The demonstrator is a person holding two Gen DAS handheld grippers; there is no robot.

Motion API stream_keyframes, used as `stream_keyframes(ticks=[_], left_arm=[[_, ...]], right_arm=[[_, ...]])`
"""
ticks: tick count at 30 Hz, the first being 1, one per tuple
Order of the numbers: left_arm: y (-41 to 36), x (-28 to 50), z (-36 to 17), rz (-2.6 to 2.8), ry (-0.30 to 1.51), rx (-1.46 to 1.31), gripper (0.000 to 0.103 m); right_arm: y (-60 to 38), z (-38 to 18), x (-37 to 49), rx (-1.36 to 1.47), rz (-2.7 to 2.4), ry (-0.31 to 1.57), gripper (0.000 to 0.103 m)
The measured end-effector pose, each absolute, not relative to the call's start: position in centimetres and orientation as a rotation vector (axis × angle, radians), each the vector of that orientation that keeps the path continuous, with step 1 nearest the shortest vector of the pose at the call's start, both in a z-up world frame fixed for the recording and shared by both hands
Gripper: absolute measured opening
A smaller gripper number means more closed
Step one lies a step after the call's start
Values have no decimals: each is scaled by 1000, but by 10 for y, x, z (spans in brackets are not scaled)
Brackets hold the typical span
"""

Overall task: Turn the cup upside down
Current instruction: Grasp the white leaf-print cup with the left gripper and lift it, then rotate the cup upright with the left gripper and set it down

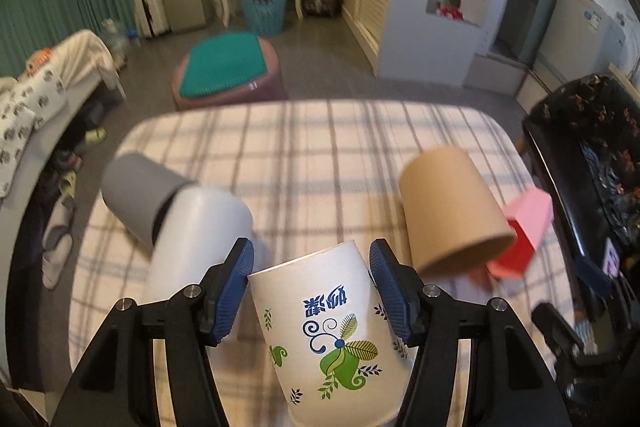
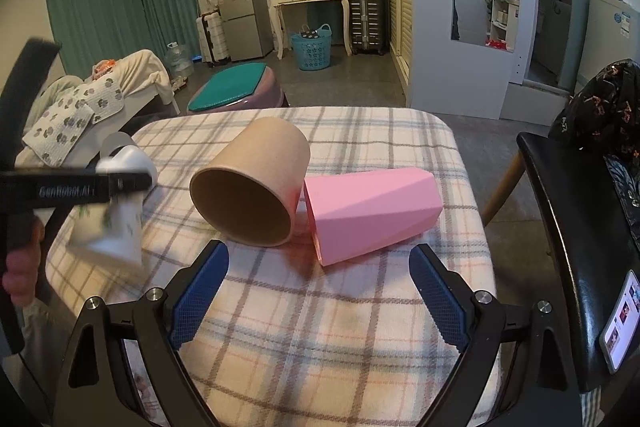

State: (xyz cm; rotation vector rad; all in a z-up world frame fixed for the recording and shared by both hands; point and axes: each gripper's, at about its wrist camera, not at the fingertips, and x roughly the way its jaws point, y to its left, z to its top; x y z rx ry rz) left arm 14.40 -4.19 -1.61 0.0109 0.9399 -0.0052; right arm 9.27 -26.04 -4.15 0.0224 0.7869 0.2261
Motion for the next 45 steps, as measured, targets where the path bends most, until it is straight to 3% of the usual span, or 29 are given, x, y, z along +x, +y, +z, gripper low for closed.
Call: stream_keyframes(ticks=[12, 34, 36, 45], left_arm=[[-62, 153, -38, 61, 697, 184, 62], [-64, 104, -58, -29, 738, 118, 64], [-63, 102, -58, -32, 745, 98, 72], [-60, 92, -41, -54, 724, 51, 73]], right_arm=[[-264, -51, 93, -2, 197, 810, 92], [-253, -45, 84, -27, 200, 801, 92], [-253, -43, 80, -28, 199, 798, 92], [-253, -29, 64, -28, 194, 774, 92]])
